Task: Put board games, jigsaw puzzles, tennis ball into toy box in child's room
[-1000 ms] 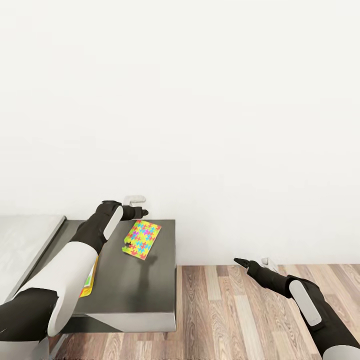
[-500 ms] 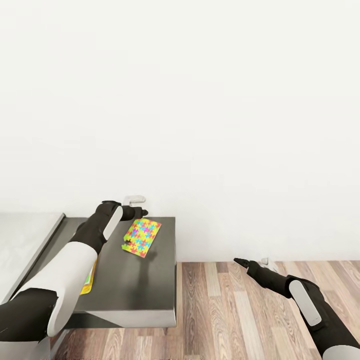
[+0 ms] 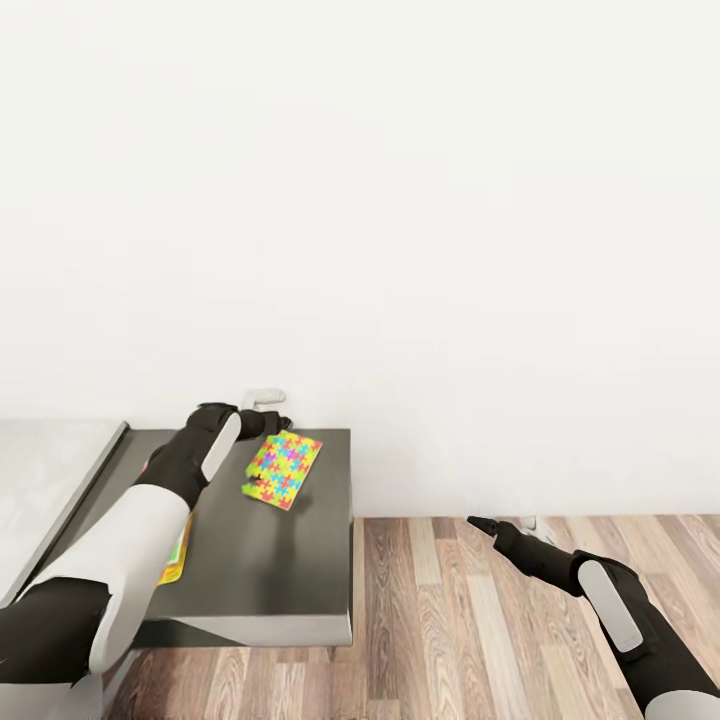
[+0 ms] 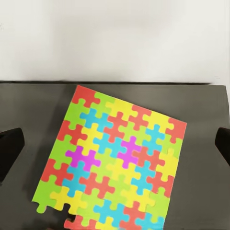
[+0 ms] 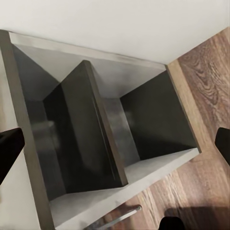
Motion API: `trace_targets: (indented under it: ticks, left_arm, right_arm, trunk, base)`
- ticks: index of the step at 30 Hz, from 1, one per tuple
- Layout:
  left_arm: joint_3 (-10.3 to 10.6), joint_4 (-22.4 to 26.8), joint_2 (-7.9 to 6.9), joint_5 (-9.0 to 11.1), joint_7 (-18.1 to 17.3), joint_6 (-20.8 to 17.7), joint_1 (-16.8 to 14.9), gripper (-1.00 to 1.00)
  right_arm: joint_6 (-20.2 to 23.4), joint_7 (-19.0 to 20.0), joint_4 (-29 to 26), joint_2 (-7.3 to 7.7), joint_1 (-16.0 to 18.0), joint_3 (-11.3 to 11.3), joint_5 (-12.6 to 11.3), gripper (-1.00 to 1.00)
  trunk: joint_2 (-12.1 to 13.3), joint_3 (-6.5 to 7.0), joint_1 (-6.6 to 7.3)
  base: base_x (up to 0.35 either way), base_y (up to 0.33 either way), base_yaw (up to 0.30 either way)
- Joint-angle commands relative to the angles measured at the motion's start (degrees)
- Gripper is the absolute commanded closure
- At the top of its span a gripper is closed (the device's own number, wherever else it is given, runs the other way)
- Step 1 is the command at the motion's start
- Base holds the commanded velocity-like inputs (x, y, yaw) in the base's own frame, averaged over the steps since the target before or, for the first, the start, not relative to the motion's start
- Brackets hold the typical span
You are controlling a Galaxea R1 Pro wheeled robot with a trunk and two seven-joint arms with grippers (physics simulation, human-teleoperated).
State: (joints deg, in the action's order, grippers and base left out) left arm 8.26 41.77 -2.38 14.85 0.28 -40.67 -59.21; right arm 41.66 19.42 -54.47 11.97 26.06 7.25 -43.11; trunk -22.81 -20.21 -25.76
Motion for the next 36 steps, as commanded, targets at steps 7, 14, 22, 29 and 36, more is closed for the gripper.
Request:
trace_targets:
  ticks: [7,14,22,29,36]
  left_arm:
    - [0.14,-1.77,-0.50,0.12,-0.01,1.39,0.05,-1.00]
    - [0.19,-2.18,-0.57,0.07,-0.02,1.54,0.05,-1.00]
    - [0.25,-2.21,-0.59,0.06,-0.04,1.55,0.05,-1.00]
    - [0.34,-2.21,-0.53,0.02,-0.02,1.56,0.05,-1.00]
    - [0.42,-2.21,-0.52,0.00,-0.02,1.56,0.05,-1.00]
  right_arm:
    - [0.35,0.18,-0.02,-0.08,0.04,0.13,0.04,-1.00]
    - [0.35,0.17,-0.02,-0.10,0.04,0.18,0.07,-1.00]
    - [0.35,0.11,-0.02,-0.11,0.04,0.18,0.06,-1.00]
    - [0.32,0.10,-0.02,-0.11,0.04,0.17,0.09,-1.00]
    - [0.29,0.10,-0.02,-0.11,0.04,0.20,0.08,-1.00]
  trunk:
    - [-0.11,-0.70,-0.03]
    - [-0.11,-1.29,-0.03]
    - [-0.11,-1.97,-0.03]
    - [-0.11,-2.57,-0.03]
    - [-0.11,-3.16,-0.03]
  base:
    - [0.000,0.000,0.000]
    - [0.000,0.000,0.000]
    - [0.000,0.000,0.000]
    - [0.000,0.000,0.000]
    - [0.000,0.000,0.000]
